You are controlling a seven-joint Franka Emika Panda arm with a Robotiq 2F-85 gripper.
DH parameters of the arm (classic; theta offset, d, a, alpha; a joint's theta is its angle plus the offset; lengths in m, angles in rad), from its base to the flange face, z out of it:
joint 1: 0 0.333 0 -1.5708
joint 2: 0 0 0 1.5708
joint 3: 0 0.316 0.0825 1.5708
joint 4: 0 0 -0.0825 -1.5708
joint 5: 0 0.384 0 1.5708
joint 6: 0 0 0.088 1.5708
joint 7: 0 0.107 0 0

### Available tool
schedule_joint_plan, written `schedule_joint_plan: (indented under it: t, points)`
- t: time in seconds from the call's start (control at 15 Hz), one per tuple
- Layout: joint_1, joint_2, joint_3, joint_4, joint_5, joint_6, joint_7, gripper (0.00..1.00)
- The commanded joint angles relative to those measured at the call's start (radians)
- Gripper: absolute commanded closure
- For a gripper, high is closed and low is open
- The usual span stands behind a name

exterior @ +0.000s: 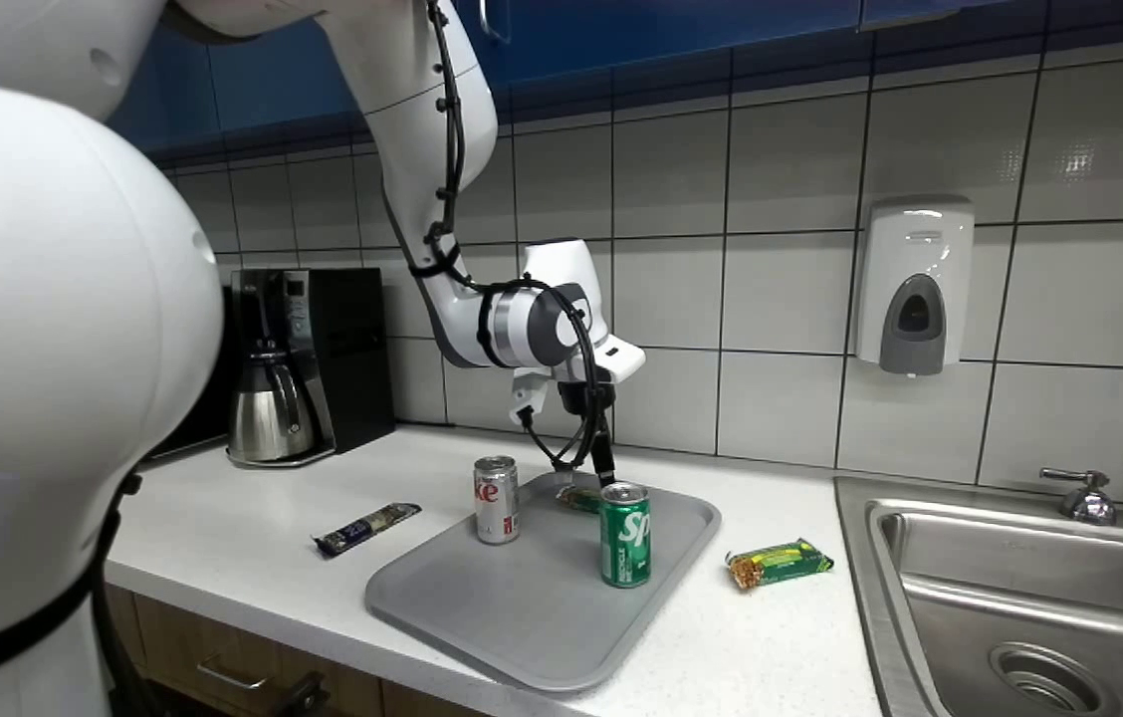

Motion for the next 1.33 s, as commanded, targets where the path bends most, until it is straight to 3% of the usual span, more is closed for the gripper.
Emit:
schedule_joint_plan:
  t: [0.0, 1.27]
  points:
    - [-0.042, -0.023, 0.044, 0.012, -0.008, -0.041, 0.014, 0.0]
    - [-0.04, -0.007, 0.038, 0.013, -0.021, -0.073, 0.05, 0.0]
